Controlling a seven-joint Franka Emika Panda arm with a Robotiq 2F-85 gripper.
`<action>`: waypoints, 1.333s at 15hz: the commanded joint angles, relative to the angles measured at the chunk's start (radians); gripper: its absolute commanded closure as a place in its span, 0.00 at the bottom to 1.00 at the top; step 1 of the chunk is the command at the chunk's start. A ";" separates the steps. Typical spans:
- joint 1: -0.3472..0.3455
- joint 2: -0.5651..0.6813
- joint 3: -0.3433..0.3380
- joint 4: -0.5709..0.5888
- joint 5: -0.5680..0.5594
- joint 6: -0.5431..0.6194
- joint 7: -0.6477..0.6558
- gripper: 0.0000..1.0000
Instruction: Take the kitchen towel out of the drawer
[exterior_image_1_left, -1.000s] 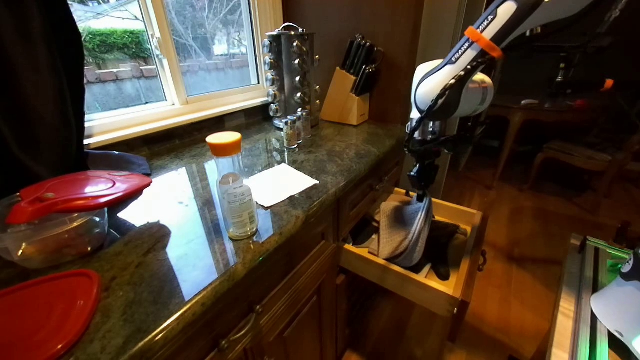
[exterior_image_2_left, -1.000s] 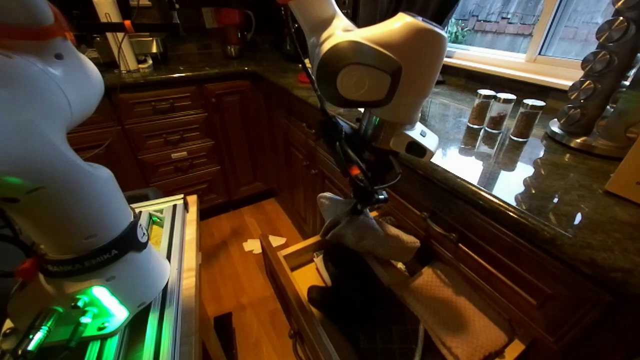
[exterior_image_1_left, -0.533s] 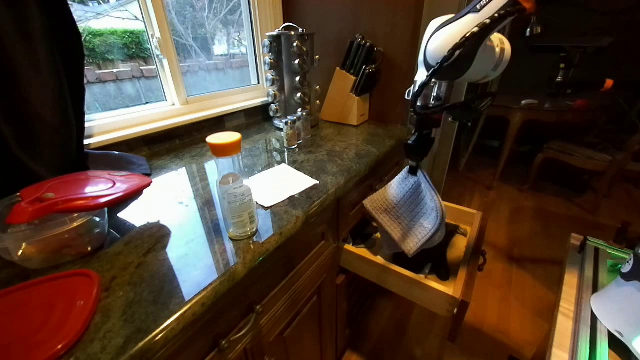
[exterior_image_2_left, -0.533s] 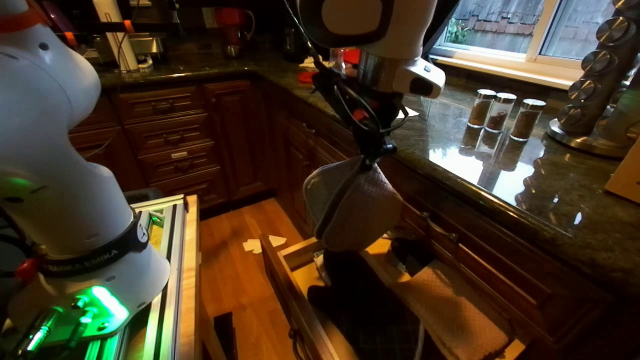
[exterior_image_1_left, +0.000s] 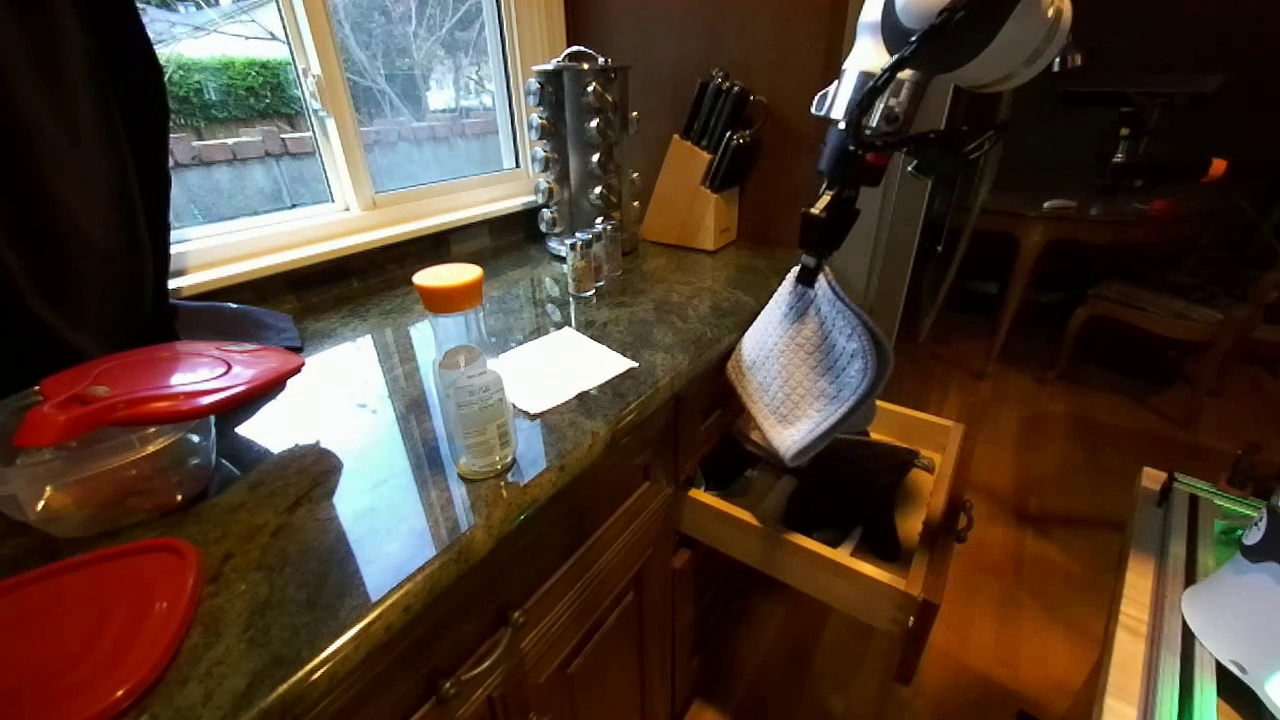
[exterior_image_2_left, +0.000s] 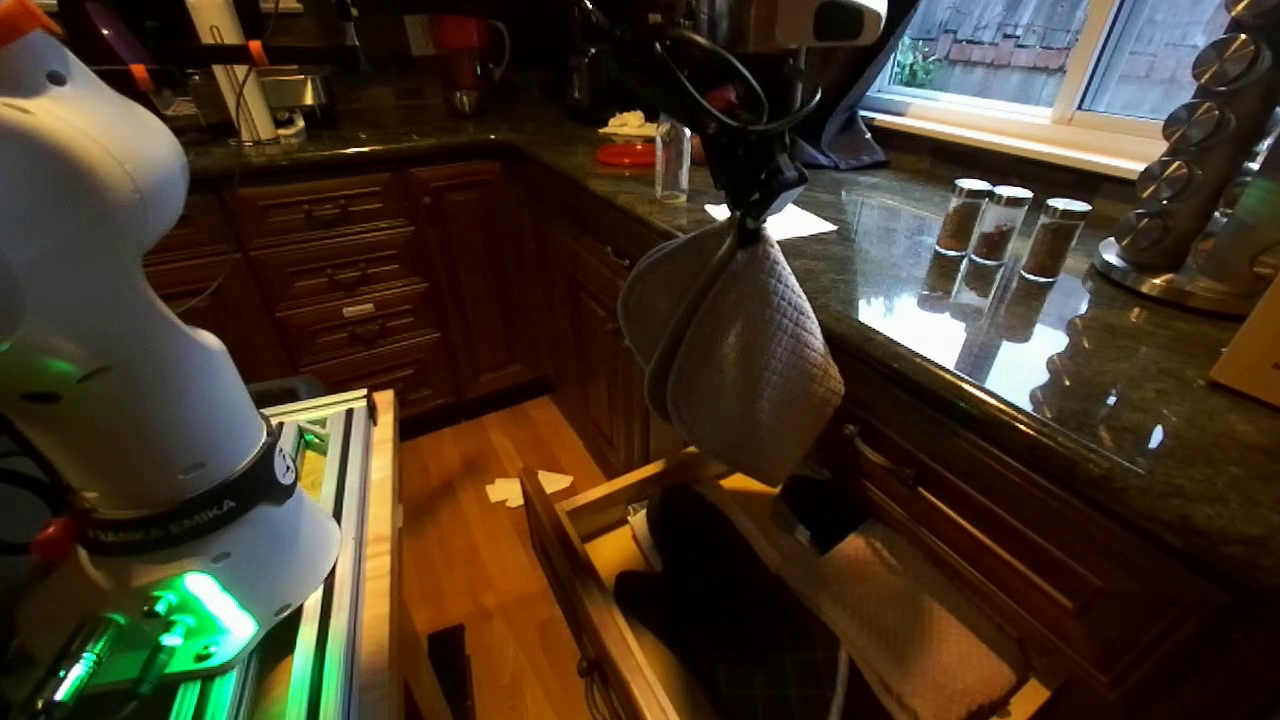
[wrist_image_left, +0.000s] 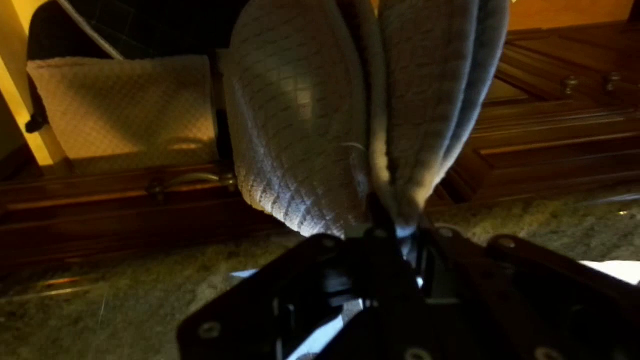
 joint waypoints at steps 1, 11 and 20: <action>0.047 -0.095 -0.042 0.004 0.028 -0.032 -0.045 0.97; 0.070 -0.107 -0.063 0.034 0.013 -0.005 -0.041 0.97; 0.154 -0.007 0.038 0.307 -0.078 0.061 -0.048 0.97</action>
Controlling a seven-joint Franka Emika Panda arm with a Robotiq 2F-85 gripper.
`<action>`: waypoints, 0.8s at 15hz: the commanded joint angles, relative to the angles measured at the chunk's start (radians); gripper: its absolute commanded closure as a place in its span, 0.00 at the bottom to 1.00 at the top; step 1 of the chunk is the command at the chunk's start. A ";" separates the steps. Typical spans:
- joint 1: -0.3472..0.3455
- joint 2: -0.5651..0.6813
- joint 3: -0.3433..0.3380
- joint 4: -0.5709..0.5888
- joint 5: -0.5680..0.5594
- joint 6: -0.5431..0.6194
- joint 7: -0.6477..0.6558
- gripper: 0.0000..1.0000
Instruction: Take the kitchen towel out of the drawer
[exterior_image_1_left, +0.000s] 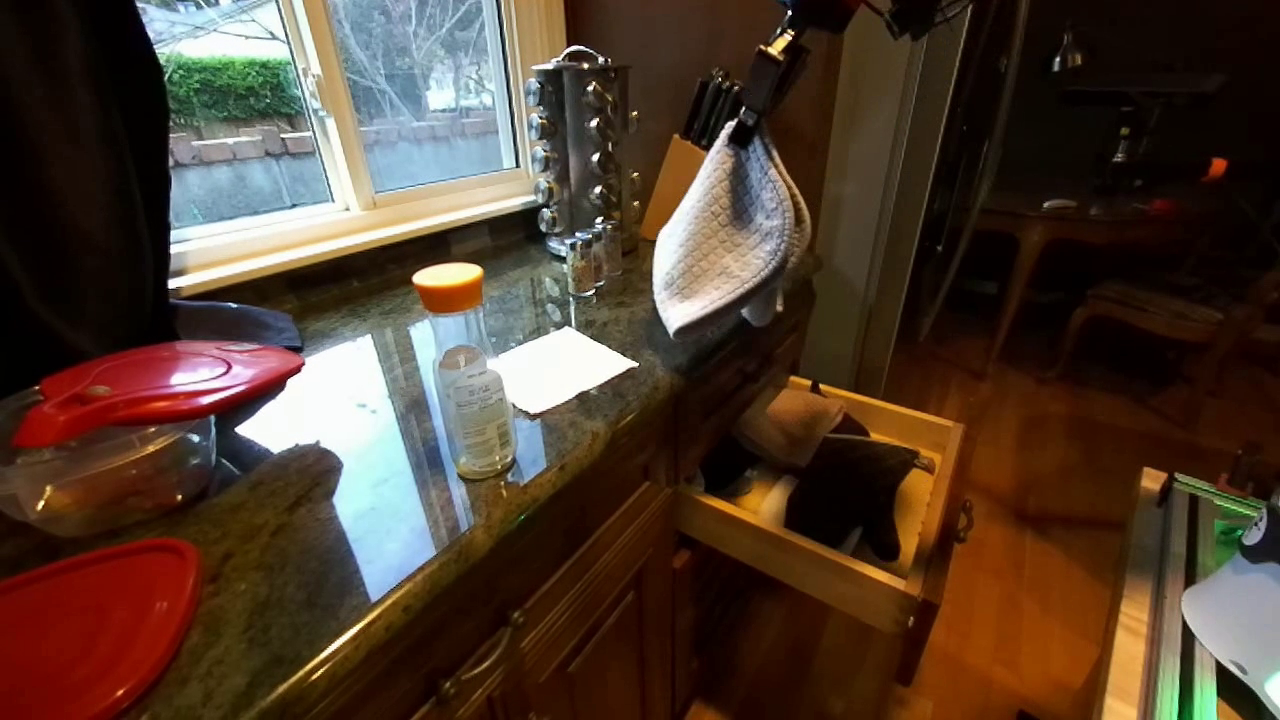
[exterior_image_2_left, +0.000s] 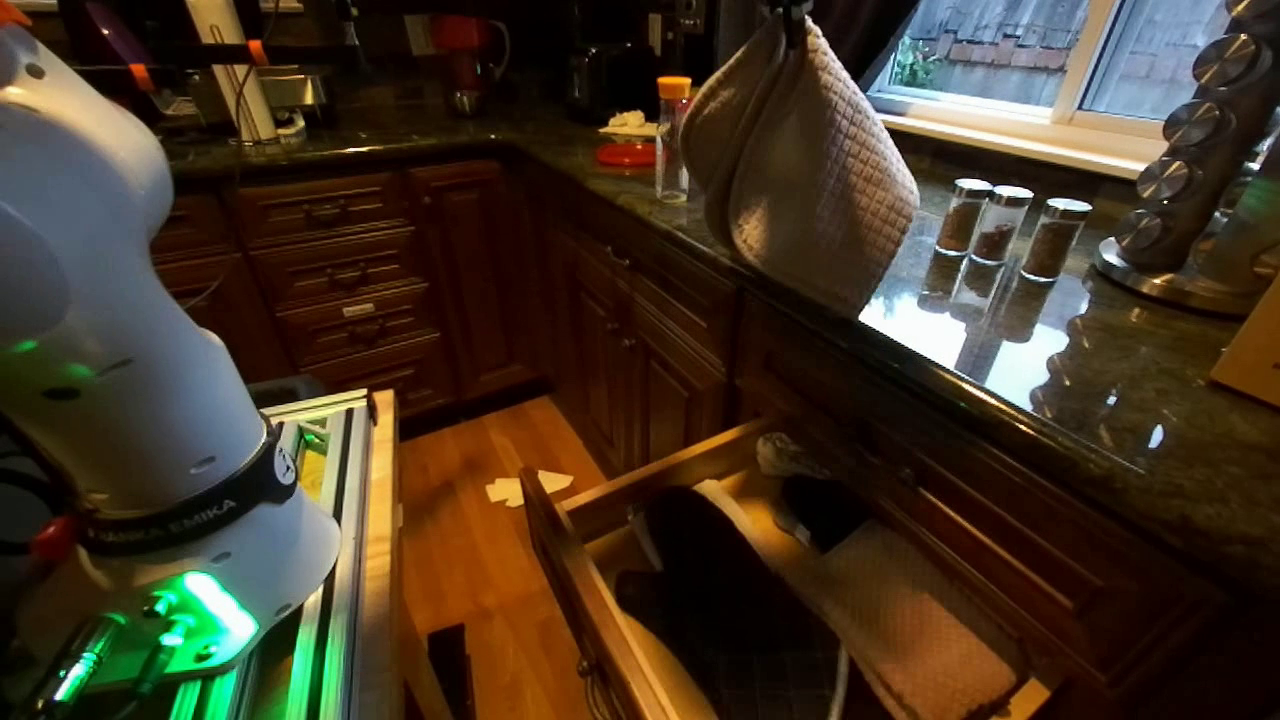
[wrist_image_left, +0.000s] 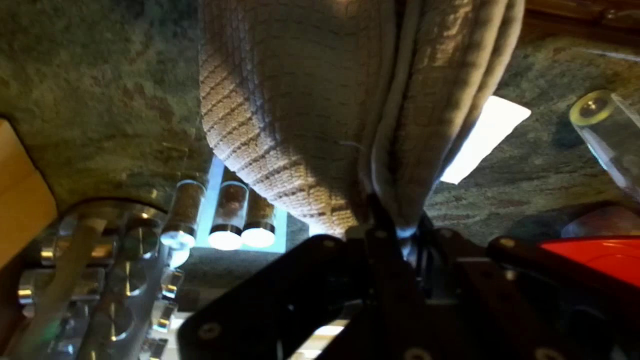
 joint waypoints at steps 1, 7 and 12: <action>0.040 0.101 0.031 0.111 -0.022 0.076 0.001 0.97; 0.084 0.293 0.086 0.229 0.003 0.297 0.014 0.97; 0.037 0.354 0.078 0.196 -0.024 0.336 0.084 0.97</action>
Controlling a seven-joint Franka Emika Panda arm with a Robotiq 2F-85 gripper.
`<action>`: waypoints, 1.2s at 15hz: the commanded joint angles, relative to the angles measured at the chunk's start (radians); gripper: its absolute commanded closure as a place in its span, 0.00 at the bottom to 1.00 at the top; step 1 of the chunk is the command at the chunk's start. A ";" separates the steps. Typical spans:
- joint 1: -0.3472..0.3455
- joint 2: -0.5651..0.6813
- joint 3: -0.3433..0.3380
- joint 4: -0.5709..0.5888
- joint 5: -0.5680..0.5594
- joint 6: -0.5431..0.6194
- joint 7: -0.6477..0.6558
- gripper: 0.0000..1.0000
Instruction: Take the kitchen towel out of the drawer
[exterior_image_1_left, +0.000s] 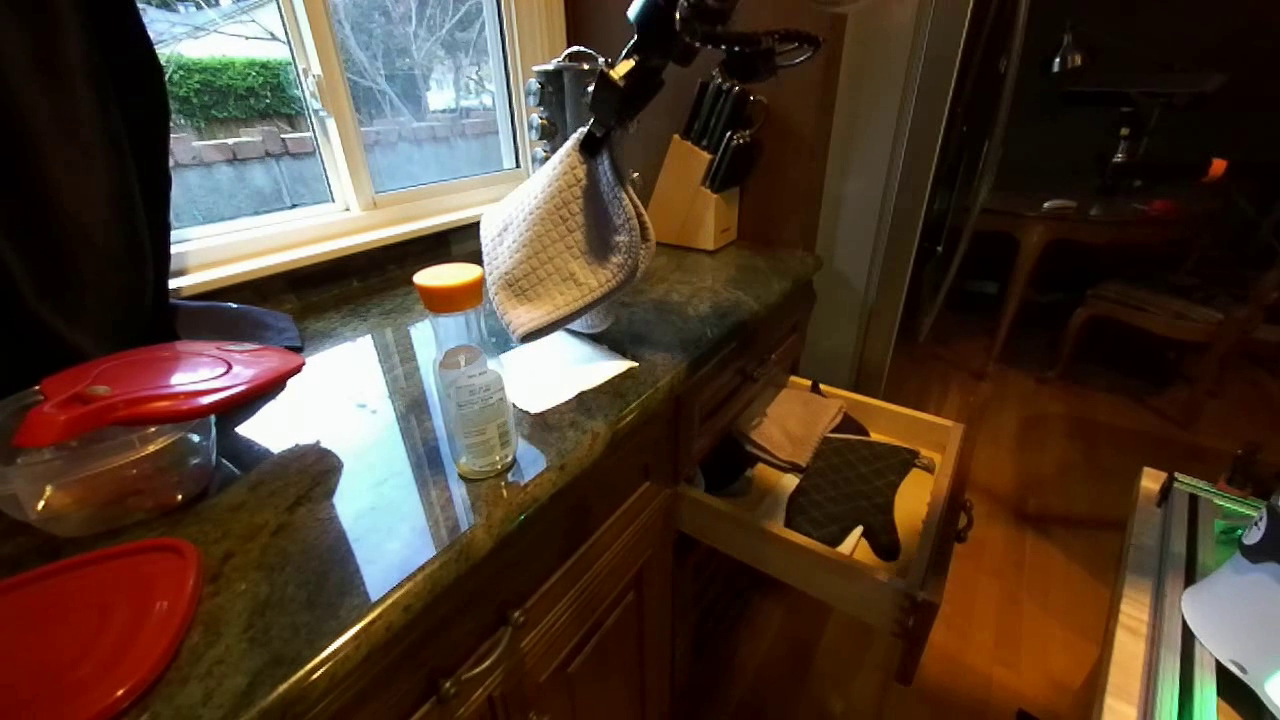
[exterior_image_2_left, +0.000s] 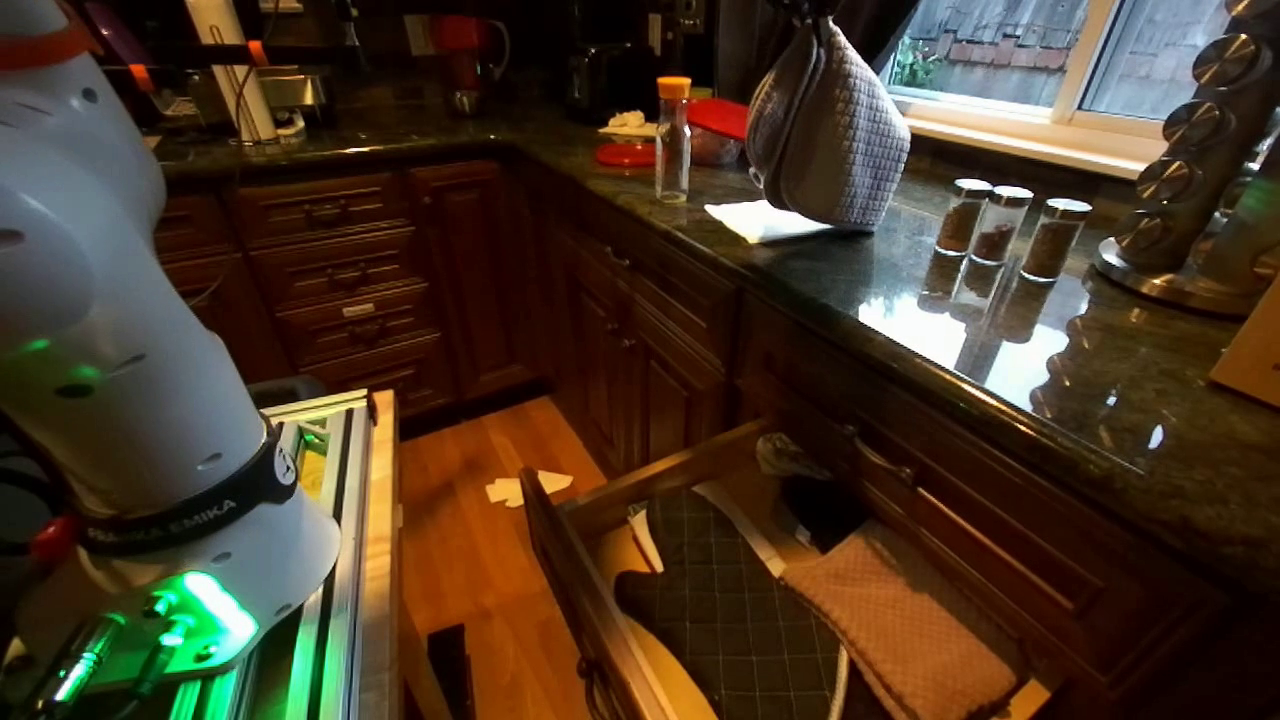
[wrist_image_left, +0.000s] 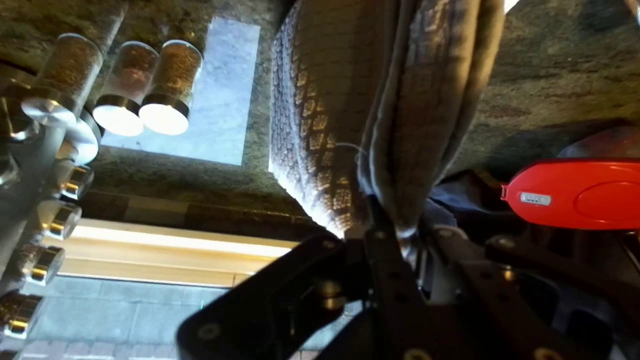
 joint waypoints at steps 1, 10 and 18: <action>-0.044 0.023 -0.014 -0.028 -0.022 0.007 0.062 0.97; -0.142 0.028 -0.075 -0.117 -0.157 -0.082 0.173 0.97; -0.166 0.064 -0.103 -0.125 -0.498 -0.052 0.387 0.50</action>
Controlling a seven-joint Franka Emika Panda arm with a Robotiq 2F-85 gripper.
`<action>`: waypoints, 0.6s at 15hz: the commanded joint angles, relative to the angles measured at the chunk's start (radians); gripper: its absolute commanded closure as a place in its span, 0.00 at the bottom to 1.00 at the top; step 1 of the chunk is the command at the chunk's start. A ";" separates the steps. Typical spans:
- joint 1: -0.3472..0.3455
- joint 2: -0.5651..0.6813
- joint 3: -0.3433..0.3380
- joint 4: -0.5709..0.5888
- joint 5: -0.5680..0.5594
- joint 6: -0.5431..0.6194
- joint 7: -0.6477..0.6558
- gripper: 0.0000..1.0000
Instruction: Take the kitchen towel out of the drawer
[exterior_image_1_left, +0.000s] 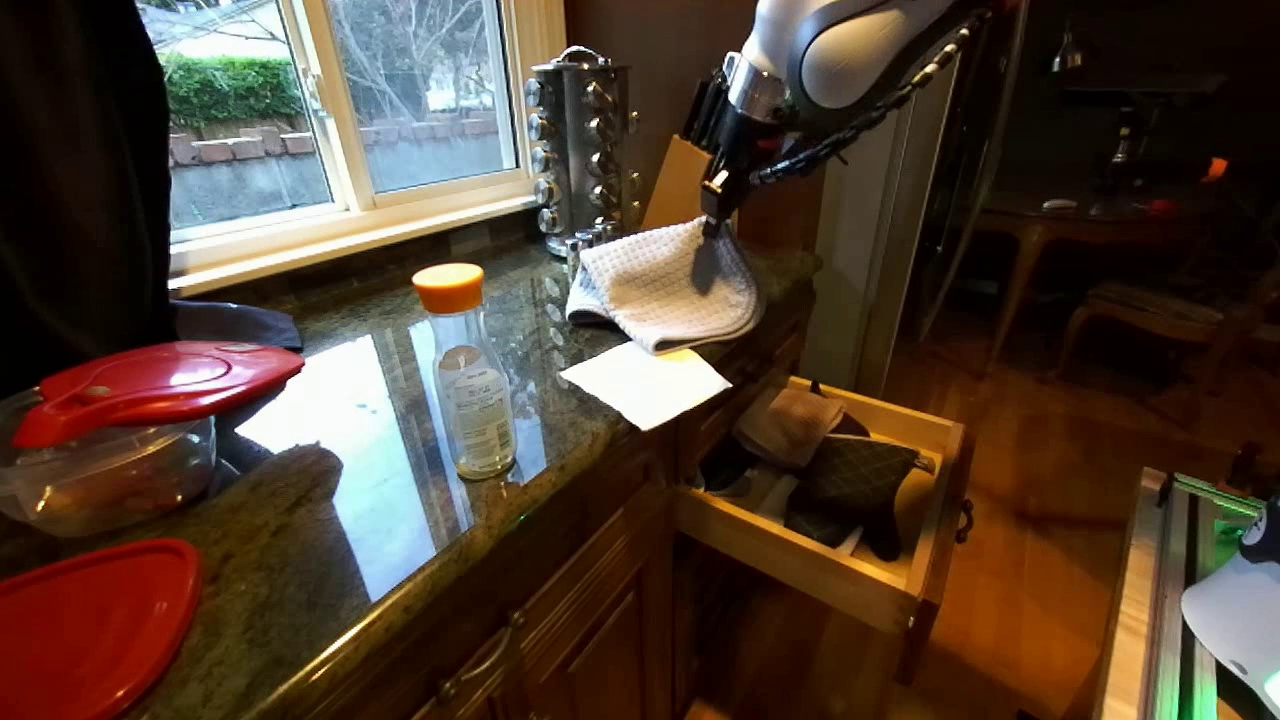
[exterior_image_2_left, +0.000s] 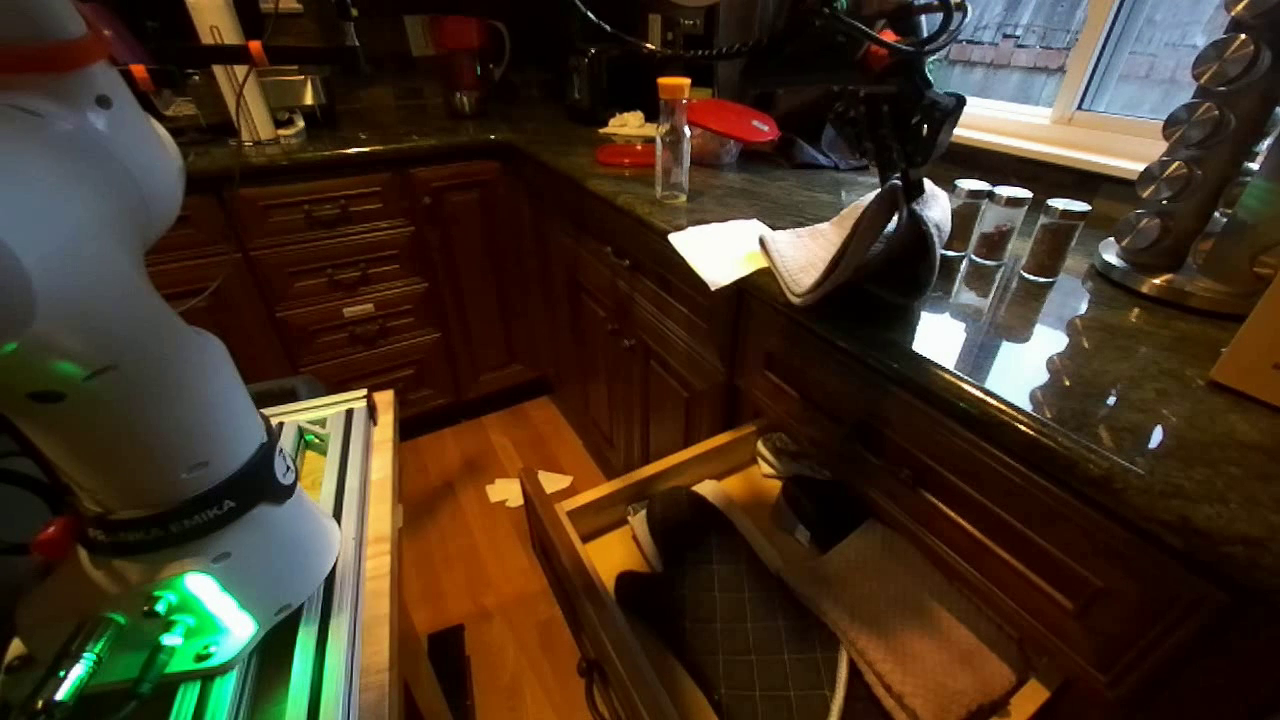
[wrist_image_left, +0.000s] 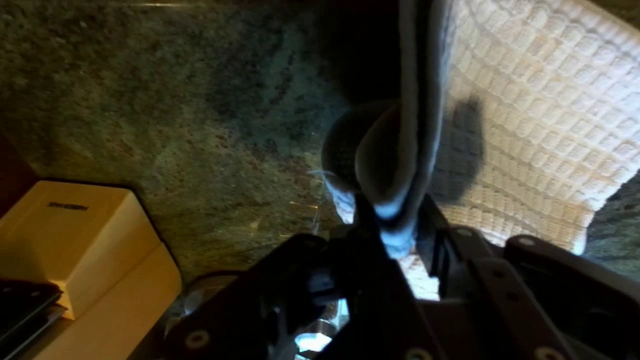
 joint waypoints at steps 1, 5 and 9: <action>0.004 0.007 -0.005 -0.007 -0.132 0.012 0.108 0.43; 0.020 -0.028 0.010 -0.008 -0.240 0.055 0.125 0.12; 0.061 -0.122 0.065 -0.016 -0.137 -0.044 0.064 0.00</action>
